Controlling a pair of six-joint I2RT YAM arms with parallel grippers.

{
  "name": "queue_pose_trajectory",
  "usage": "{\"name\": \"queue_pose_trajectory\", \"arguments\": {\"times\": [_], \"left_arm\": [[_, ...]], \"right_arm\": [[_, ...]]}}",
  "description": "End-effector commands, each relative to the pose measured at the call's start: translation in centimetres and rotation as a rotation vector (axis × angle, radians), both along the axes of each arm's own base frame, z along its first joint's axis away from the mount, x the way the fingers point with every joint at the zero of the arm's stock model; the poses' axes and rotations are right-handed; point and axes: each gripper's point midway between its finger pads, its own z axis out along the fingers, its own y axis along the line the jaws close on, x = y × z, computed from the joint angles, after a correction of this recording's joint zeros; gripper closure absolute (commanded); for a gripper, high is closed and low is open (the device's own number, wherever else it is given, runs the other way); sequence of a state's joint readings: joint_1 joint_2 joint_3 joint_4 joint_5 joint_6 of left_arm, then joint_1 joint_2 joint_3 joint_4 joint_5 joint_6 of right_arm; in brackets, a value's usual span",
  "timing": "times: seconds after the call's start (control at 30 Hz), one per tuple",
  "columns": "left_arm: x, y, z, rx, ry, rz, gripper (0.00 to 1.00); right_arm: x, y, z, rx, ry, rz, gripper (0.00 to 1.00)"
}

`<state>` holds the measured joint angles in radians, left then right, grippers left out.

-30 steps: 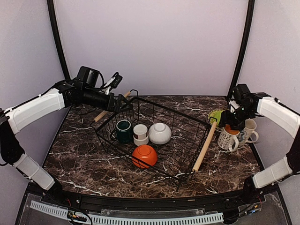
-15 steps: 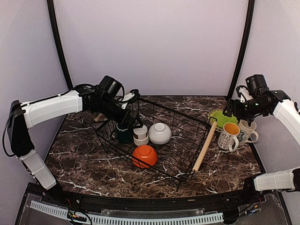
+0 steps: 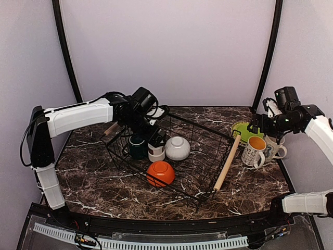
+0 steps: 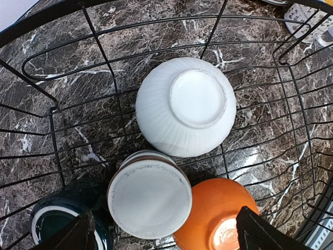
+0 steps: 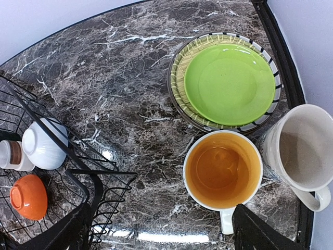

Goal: Unload the mixed dishes from the dish rack
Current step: Grab the cup from the dish rack.

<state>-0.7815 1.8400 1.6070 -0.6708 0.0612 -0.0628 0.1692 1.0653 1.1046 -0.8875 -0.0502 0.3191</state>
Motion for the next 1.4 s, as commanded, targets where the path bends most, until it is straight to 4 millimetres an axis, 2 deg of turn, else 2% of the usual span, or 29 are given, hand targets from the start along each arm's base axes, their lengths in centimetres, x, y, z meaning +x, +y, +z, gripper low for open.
{"name": "queue_pose_trajectory", "arguments": {"times": [0.0,0.03,0.2,0.47,0.83,0.97,1.13,1.23,1.37], "left_arm": [[0.6,1.1,-1.4,0.160,-0.016,0.028,0.07],[0.8,0.9,-1.1,0.167,-0.021,0.026,0.07],[1.5,0.7,-2.3,0.222,-0.011,0.042,0.07],[0.7,0.6,-4.6,0.266,0.044,0.034,0.08],[0.2,1.1,-6.1,0.322,0.066,0.029,0.23],[0.2,1.0,-5.5,0.319,0.061,0.026,0.34],[0.5,0.6,-3.8,0.300,0.042,0.018,0.49],[0.7,0.5,-2.4,0.287,0.023,0.011,0.51],[0.8,0.2,0.5,0.244,-0.022,-0.001,0.52]], "right_arm": [[-0.1,0.0,0.7,0.005,-0.050,0.010,0.08],[-0.2,0.0,0.8,0.007,-0.057,0.011,0.08],[-0.4,0.0,1.2,0.012,-0.080,0.015,0.08],[-0.2,0.4,2.5,0.028,-0.126,0.035,0.07],[-0.4,0.5,2.3,0.035,-0.128,0.040,0.06],[-0.6,0.4,2.9,0.030,-0.138,0.036,0.06],[-0.6,0.8,4.3,0.045,-0.168,0.062,0.06],[-0.6,1.4,5.3,0.069,-0.197,0.087,0.06],[-0.6,2.1,6.6,0.111,-0.240,0.116,0.06]]}}
